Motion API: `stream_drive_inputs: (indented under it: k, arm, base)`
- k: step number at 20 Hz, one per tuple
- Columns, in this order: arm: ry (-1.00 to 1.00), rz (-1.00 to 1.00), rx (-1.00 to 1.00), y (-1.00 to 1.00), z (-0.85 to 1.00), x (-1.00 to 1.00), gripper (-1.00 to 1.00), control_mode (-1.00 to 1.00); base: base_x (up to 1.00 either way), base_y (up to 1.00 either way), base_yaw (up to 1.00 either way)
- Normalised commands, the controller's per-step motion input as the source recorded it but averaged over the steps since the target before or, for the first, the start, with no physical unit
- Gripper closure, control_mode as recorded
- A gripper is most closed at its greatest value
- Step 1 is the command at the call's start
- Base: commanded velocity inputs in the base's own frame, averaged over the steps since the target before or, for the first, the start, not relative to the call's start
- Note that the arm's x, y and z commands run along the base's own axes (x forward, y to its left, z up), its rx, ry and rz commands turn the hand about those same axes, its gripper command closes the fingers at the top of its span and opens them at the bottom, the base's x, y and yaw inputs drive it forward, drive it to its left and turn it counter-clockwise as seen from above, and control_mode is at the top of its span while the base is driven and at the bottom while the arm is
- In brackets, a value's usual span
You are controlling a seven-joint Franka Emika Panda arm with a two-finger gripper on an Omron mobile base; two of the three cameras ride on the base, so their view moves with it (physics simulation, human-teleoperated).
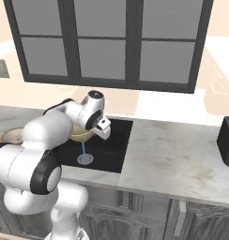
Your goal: Rinse each bowl for a few seconds and place them down in the sink or on the counter.
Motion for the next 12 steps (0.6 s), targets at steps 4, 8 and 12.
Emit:
stream_drive_inputs:
  k: [4,8,12]
  arm:
    - [0.0,0.06,0.0,0.07,-0.13,0.17,1.0,-1.0]
    - [-0.06,0.05,0.02,0.03,-0.14,0.06,1.0,-1.0]
    - [-0.13,0.04,0.05,0.0,-0.17,0.02,1.0,-1.0]
  base:
    - [0.0,0.0,0.0]
    - [0.0,0.0,0.0]
    - [0.0,0.0,0.0]
